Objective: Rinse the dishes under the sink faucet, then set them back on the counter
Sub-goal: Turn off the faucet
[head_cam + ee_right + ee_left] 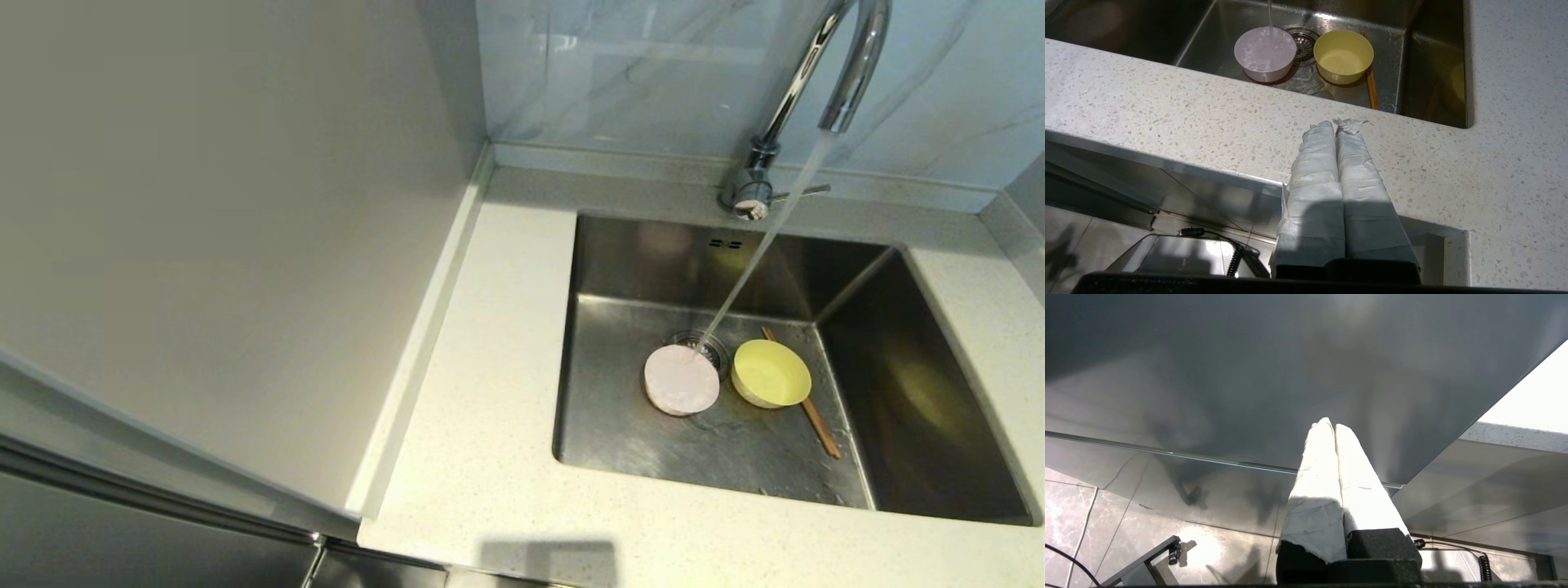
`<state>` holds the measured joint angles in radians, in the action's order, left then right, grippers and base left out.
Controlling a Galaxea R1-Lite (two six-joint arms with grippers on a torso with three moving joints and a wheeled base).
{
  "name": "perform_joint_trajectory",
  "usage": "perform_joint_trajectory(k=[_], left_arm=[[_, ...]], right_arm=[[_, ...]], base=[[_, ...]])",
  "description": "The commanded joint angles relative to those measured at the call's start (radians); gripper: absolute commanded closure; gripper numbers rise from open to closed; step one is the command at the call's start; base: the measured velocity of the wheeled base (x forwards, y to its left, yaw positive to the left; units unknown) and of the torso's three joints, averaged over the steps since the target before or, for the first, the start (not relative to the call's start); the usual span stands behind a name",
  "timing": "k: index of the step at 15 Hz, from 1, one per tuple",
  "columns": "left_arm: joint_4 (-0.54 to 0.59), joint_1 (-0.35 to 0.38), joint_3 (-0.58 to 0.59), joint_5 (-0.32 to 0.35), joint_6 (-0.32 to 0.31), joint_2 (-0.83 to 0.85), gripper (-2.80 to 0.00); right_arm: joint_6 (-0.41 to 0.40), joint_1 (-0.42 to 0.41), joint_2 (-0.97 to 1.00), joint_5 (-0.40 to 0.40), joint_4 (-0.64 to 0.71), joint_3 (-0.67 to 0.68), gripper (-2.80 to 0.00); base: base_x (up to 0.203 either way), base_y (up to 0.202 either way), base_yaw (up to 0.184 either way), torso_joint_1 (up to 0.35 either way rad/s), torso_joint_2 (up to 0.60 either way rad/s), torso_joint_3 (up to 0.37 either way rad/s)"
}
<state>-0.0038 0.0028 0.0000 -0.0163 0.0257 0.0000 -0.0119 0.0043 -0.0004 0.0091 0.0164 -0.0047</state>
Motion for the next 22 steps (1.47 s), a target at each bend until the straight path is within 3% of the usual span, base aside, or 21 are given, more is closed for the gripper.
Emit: perform_joint_trajectory(k=[1, 9, 15, 19, 22], left_arm=[[0.000, 0.000, 0.000, -0.001, 0.000, -0.003, 0.00], [-0.001, 0.000, 0.000, -0.001, 0.000, -0.003, 0.00], [-0.001, 0.000, 0.000, -0.001, 0.000, -0.003, 0.00], [-0.001, 0.000, 0.000, -0.001, 0.000, -0.003, 0.00], [-0.001, 0.000, 0.000, -0.001, 0.000, -0.003, 0.00]], right_arm=[[0.000, 0.000, 0.002, 0.000, 0.000, 0.000, 0.00], [-0.011, 0.000, 0.015, 0.004, 0.004, 0.000, 0.00], [-0.013, 0.002, 0.275, -0.003, -0.004, -0.032, 0.00], [-0.025, 0.002, 0.619, -0.015, -0.015, -0.246, 0.00], [-0.026, -0.002, 0.929, -0.020, -0.013, -0.563, 0.00]], base=[[0.000, 0.000, 0.000, 0.000, 0.00, 0.000], [0.000, 0.000, 0.000, 0.000, 0.00, 0.000], [0.000, 0.000, 0.000, 0.000, 0.00, 0.000], [0.000, 0.000, 0.000, 0.000, 0.00, 0.000], [0.000, 0.000, 0.000, 0.000, 0.00, 0.000]])
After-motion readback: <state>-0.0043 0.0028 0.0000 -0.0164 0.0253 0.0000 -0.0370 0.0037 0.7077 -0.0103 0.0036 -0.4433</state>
